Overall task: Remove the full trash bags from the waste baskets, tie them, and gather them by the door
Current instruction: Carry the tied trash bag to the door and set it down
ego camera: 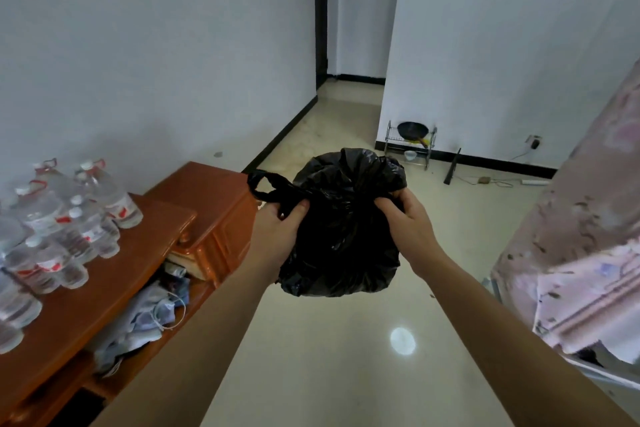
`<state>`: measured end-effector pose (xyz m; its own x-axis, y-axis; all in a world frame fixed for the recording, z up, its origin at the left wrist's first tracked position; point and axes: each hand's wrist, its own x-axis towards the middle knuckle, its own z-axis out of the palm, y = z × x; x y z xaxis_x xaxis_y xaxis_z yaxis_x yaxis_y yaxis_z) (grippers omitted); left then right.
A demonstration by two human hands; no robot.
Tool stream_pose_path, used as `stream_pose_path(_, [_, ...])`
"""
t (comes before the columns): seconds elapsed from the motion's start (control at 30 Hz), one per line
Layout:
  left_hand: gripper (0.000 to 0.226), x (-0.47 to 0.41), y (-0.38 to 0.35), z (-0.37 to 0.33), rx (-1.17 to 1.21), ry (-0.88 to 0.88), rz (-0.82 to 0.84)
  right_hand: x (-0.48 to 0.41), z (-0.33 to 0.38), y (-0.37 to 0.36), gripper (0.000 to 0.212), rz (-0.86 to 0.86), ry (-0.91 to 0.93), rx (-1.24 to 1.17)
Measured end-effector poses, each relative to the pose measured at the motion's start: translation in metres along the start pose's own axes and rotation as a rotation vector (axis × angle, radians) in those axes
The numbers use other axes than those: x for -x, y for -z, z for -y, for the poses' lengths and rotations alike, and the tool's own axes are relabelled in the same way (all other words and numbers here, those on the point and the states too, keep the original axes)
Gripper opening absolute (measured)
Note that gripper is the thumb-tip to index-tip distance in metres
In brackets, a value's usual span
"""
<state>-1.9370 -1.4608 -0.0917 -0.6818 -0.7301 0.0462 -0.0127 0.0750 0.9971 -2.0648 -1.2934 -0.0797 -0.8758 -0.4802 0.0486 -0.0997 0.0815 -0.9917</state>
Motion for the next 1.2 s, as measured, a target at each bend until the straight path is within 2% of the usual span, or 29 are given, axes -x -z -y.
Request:
stream_pose_path(0.23, [0.013,-0.228,-0.054,0.035,-0.038,0.011,0.006,-0.225,-0.044,-0.035,0.014,-0.05,-0.002,-0.02])
stream_pose_path(0.37, [0.01,-0.354,-0.08,0.029,-0.053,-0.006,0.0,-0.362,-0.049,-0.054,0.015,-0.042,-0.018,-0.041])
stream_pose_path(0.57, [0.013,-0.542,-0.078,0.017,-0.066,0.029,-0.097,-0.556,-0.026,-0.11,0.018,0.043,-0.021,-0.042])
stream_pose_path(0.77, [0.012,-0.719,-0.072,0.038,0.01,0.055,-0.141,-0.73,-0.04,-0.174,0.017,0.09,-0.034,-0.014])
stream_pose_path(1.0, [0.014,-0.946,-0.075,0.047,0.075,0.058,-0.069,-0.938,-0.037,-0.241,0.016,0.044,-0.028,-0.025])
stream_pose_path(1.2, [0.014,-1.125,-0.128,0.045,0.087,0.094,0.011,-1.103,-0.04,-0.246,0.012,-0.051,-0.047,-0.041])
